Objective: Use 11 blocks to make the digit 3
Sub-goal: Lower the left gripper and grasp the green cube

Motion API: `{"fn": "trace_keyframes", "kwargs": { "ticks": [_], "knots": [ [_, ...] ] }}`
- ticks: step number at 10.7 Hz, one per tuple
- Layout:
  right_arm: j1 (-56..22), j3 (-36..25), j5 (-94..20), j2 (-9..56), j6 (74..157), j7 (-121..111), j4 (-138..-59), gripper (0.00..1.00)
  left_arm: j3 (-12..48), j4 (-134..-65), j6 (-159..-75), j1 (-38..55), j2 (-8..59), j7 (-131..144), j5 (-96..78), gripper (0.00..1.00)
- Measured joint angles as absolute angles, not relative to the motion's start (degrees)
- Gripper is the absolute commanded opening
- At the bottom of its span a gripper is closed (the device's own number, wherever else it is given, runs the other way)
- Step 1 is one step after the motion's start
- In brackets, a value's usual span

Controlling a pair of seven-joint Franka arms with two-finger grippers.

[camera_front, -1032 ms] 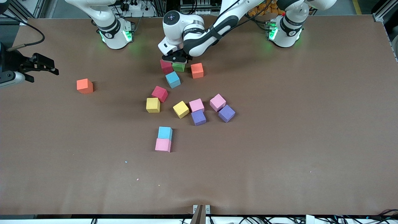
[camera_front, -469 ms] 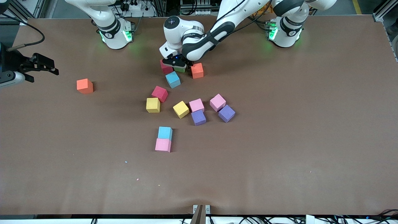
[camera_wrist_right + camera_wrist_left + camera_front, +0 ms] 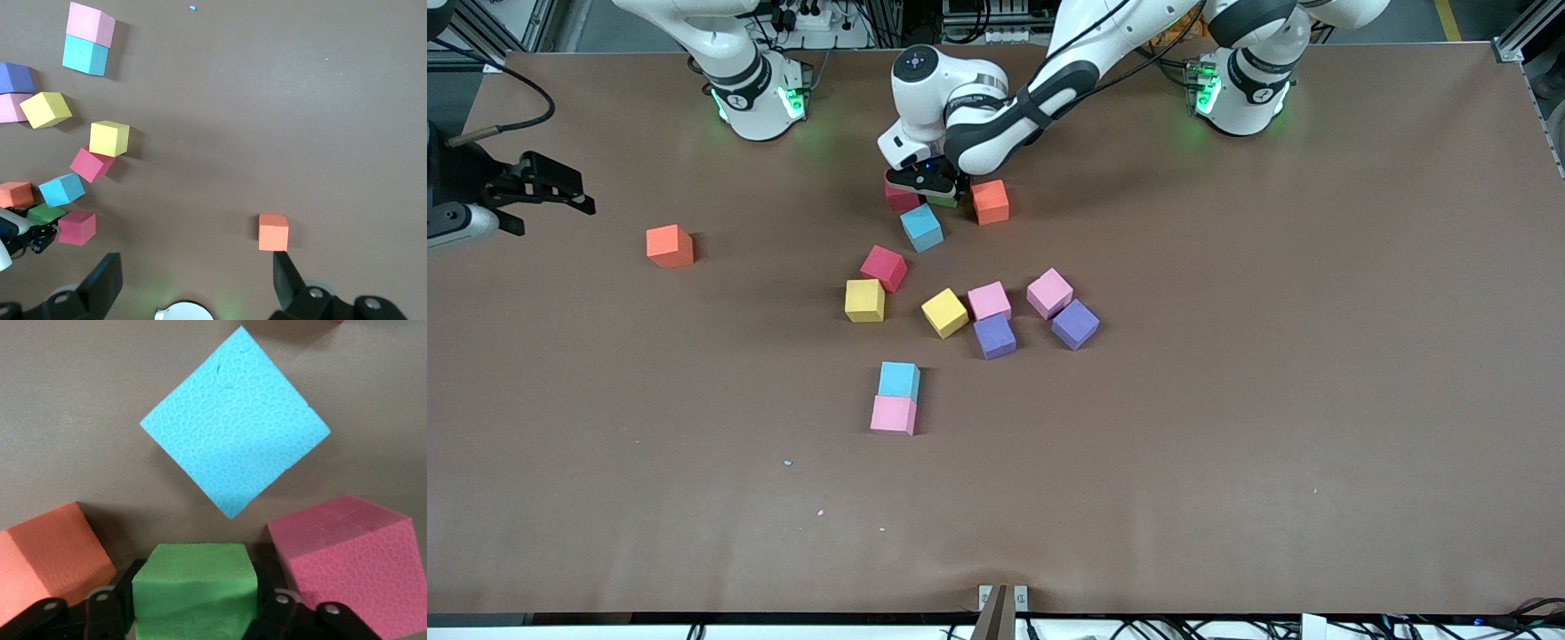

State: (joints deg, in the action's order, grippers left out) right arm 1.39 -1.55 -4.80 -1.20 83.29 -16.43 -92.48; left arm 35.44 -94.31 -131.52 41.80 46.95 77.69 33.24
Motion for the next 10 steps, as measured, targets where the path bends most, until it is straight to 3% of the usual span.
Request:
{"fn": "trace_keyframes", "kwargs": {
  "ticks": [10],
  "knots": [
    [0.5,-1.2,-3.3,-0.1,83.6,-21.8,-92.4,1.00,35.3,-94.2,-131.5,41.6,47.0,86.7,31.3,0.43]
  ]
}}
